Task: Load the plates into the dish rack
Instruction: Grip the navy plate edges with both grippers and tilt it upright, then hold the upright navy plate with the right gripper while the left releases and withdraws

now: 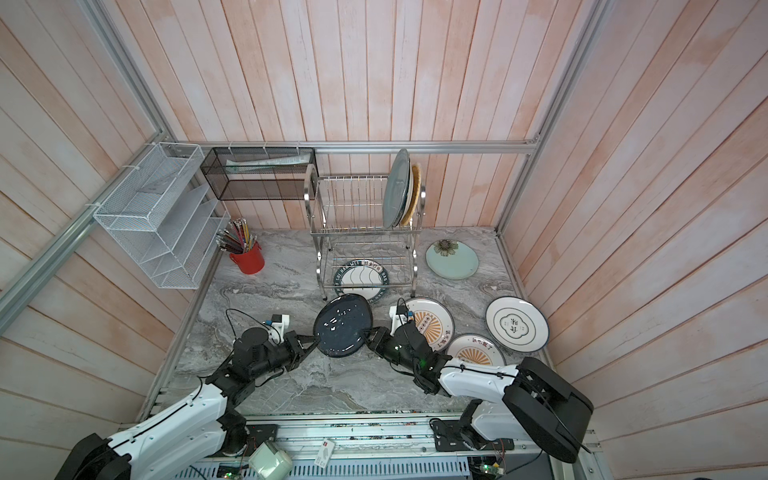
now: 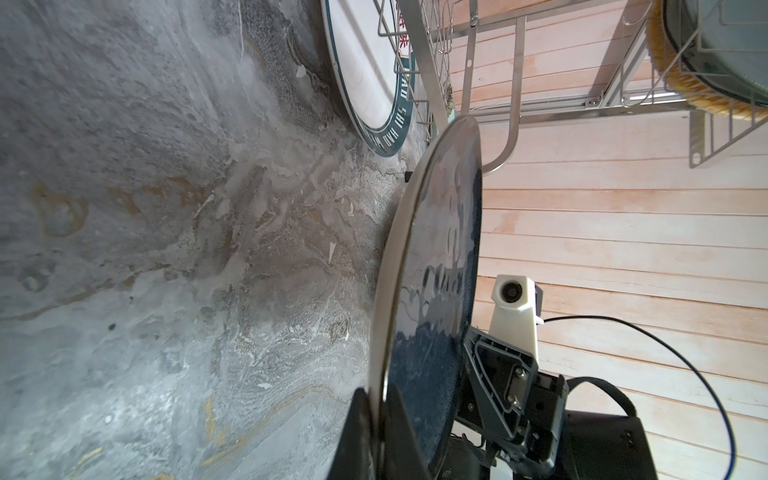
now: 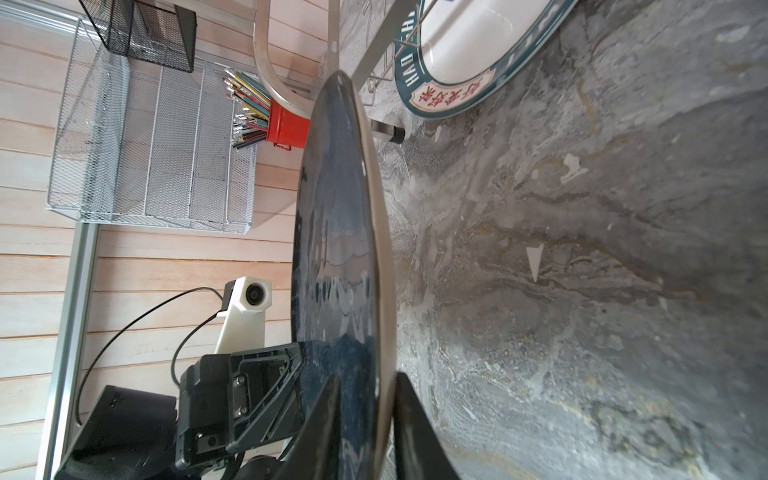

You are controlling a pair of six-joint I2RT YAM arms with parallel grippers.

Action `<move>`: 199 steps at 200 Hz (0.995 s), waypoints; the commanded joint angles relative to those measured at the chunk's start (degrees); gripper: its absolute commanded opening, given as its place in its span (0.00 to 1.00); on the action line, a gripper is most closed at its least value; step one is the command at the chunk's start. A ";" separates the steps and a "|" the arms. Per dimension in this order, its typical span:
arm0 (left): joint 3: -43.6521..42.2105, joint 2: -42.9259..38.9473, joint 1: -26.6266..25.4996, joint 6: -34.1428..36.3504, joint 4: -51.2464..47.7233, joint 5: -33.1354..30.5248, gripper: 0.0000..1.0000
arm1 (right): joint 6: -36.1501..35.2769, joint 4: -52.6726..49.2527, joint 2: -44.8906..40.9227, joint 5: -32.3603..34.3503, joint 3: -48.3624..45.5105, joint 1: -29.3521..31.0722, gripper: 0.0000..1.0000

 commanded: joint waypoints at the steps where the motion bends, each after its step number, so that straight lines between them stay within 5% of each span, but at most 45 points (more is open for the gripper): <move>1: 2.71 -0.99 0.13 -0.67 7.80 0.53 0.00 | 1.25 1.42 -0.65 3.67 1.06 1.82 0.24; 22: 2.75 -0.49 0.17 -1.01 8.20 0.82 0.00 | 1.86 1.49 0.12 3.87 1.61 2.04 0.21; 59: 2.69 -0.97 0.15 -0.94 8.16 0.80 0.00 | 3.98 2.22 0.83 5.85 1.49 2.65 0.00; 99: 2.84 -1.77 0.21 0.99 6.95 0.68 0.00 | 2.11 -5.71 -3.13 11.98 4.23 3.53 0.00; 108: 3.41 -2.94 0.31 2.27 5.38 0.32 0.20 | 0.60 -10.96 -4.73 14.06 6.52 3.79 0.00; 122: 5.08 -5.48 0.82 4.73 0.45 -0.25 0.69 | -2.27 -21.61 -6.53 17.59 11.63 4.06 0.00; 138: 8.46 -9.44 1.87 9.04 -7.86 -1.78 0.98 | -6.08 -29.94 -8.12 20.31 16.45 4.07 0.00; 199: 24.59 -23.78 2.76 32.07 -35.87 -10.97 1.00 | -25.41 -46.63 -12.70 23.03 33.97 4.28 0.00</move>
